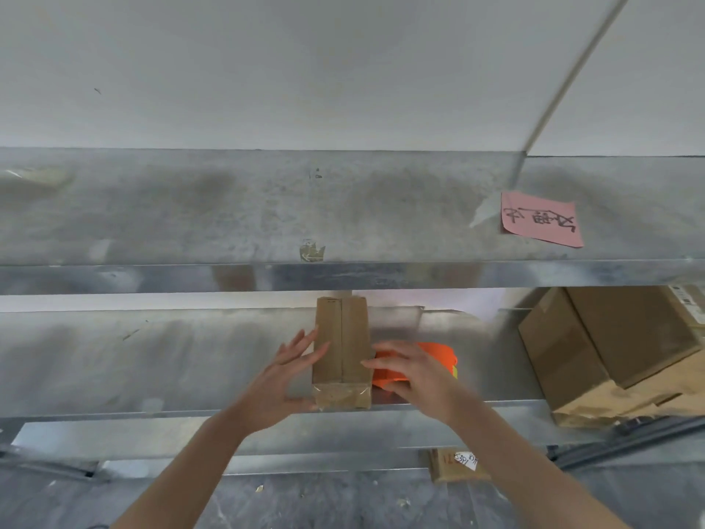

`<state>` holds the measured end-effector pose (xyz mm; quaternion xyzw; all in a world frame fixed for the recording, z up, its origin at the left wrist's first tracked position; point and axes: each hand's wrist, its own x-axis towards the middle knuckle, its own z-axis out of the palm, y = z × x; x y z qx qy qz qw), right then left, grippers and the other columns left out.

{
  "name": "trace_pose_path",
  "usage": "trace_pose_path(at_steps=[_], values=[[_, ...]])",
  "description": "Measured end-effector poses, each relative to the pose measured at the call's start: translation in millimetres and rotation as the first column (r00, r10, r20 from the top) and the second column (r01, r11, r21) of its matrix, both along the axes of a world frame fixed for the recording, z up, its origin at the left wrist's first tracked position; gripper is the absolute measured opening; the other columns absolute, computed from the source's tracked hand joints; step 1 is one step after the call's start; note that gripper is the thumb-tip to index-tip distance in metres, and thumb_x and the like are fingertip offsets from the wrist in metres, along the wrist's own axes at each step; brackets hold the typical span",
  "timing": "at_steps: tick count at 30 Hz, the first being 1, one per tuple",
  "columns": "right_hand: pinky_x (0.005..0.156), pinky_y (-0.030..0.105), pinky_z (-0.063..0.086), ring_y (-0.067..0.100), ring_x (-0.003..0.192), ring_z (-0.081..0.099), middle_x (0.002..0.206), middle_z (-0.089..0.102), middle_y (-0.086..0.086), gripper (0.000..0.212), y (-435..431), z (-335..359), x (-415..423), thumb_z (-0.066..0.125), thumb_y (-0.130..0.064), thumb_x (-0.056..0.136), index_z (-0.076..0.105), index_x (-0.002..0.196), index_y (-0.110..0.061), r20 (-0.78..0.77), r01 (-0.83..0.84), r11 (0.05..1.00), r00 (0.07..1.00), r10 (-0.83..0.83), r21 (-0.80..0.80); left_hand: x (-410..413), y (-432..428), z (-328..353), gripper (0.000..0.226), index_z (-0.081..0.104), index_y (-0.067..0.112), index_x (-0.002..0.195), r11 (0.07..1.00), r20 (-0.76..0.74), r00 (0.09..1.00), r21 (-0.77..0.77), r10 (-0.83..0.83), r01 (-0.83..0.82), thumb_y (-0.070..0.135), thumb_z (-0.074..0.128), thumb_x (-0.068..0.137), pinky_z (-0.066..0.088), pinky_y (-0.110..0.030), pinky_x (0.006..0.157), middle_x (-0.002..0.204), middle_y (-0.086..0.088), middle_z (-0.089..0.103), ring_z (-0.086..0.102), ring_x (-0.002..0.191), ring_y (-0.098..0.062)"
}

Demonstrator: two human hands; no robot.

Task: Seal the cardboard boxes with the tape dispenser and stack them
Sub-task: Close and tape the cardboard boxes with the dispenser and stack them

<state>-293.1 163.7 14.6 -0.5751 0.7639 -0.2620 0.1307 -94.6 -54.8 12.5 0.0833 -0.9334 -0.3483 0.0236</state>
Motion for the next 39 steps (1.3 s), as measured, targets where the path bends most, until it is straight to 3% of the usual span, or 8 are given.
trace_pose_path(at_steps=[9, 16, 20, 25, 29, 32, 35, 39], values=[[0.102, 0.034, 0.046, 0.002, 0.120, 0.051, 0.130, 0.041, -0.033, 0.038, -15, -13, 20, 0.081, -0.021, 0.078, 0.071, 0.109, -0.040, 0.188, 0.106, 0.994, 0.976, -0.108, 0.020, -14, -12, -13, 0.075, 0.039, 0.075, 0.114, 0.992, -0.076, 0.995, 0.107, -0.060, 0.068, 0.018, 0.074, 0.080, 0.022, -0.032, 0.119, 0.143, 0.023, 0.036, 0.014, 0.142, 0.006], [0.093, 0.030, 0.054, -0.006, 0.119, 0.051, 0.128, 0.044, -0.031, 0.039, -20, -26, 44, 0.078, -0.004, 0.075, 0.074, 0.099, -0.033, 0.344, 0.327, 0.942, 0.895, -0.282, -0.079, -11, 6, -25, 0.054, 0.057, 0.061, 0.109, 0.974, -0.168, 0.978, 0.208, 0.124, -0.088, 0.019, 0.074, 0.081, 0.027, -0.029, 0.116, 0.136, 0.034, 0.042, 0.026, 0.140, 0.003], [0.096, 0.031, 0.052, -0.002, 0.119, 0.052, 0.129, 0.041, -0.033, 0.050, -18, -16, 41, 0.080, -0.011, 0.075, 0.062, 0.097, -0.053, 0.301, 0.298, 0.955, 0.912, -0.279, -0.018, -8, 9, -22, 0.054, 0.051, 0.056, 0.121, 0.978, -0.156, 0.982, 0.193, 0.108, -0.077, 0.021, 0.071, 0.085, 0.024, -0.028, 0.117, 0.142, 0.024, 0.039, 0.019, 0.141, 0.005], [0.110, 0.022, 0.035, 0.001, 0.126, 0.040, 0.136, 0.037, -0.023, 0.066, -21, -6, 46, 0.081, -0.029, 0.077, 0.046, 0.130, -0.049, 0.368, 0.348, 0.936, 0.865, -0.342, 0.053, -2, 20, -15, 0.076, 0.025, 0.036, 0.149, 0.956, -0.018, 0.977, 0.210, 0.212, -0.204, 0.039, 0.067, 0.086, 0.022, -0.024, 0.117, 0.150, 0.023, 0.023, 0.022, 0.139, 0.005], [0.111, 0.033, 0.038, 0.007, 0.127, 0.044, 0.140, 0.042, -0.009, 0.065, -34, -18, 85, 0.077, -0.036, 0.080, 0.045, 0.136, -0.041, 0.458, 0.480, 0.876, 0.769, -0.445, 0.046, 8, 11, -20, 0.065, 0.035, 0.022, 0.146, 0.968, -0.073, 0.974, 0.143, 0.216, -0.204, 0.034, 0.062, 0.087, 0.028, -0.031, 0.116, 0.150, 0.021, 0.021, 0.027, 0.137, -0.001], [0.107, 0.017, 0.032, 0.007, 0.131, 0.040, 0.146, 0.033, -0.009, 0.085, -47, -23, 135, 0.066, -0.052, 0.084, 0.017, 0.152, -0.036, 0.465, 0.509, 0.858, 0.743, -0.481, 0.075, 22, -7, -24, 0.059, 0.042, 0.018, 0.142, 0.953, -0.174, 0.940, -0.023, 0.294, -0.303, 0.024, 0.065, 0.088, 0.028, -0.039, 0.116, 0.149, 0.017, 0.023, 0.026, 0.137, -0.008], [0.103, 0.015, 0.032, 0.010, 0.130, 0.044, 0.146, 0.029, -0.019, 0.096, -55, -20, 176, 0.064, -0.037, 0.089, -0.012, 0.148, -0.041, 0.551, 0.429, 0.897, 0.726, -0.411, 0.104, 39, 1, -19, 0.048, 0.044, 0.022, 0.140, 0.903, -0.305, 0.865, -0.035, 0.398, -0.428, 0.025, 0.058, 0.094, 0.028, -0.040, 0.114, 0.147, 0.015, 0.031, 0.024, 0.140, -0.014], [0.113, 0.021, 0.020, 0.014, 0.144, 0.023, 0.152, 0.024, -0.013, 0.086, -51, -6, 134, 0.055, -0.010, 0.088, 0.002, 0.152, -0.033, 0.406, 0.521, 0.852, 0.770, -0.492, 0.046, 40, 26, -24, 0.066, 0.035, 0.025, 0.146, 0.933, -0.229, 0.928, -0.143, 0.293, -0.330, 0.061, 0.038, 0.091, 0.020, -0.036, 0.114, 0.153, 0.013, 0.026, 0.012, 0.146, -0.013]])
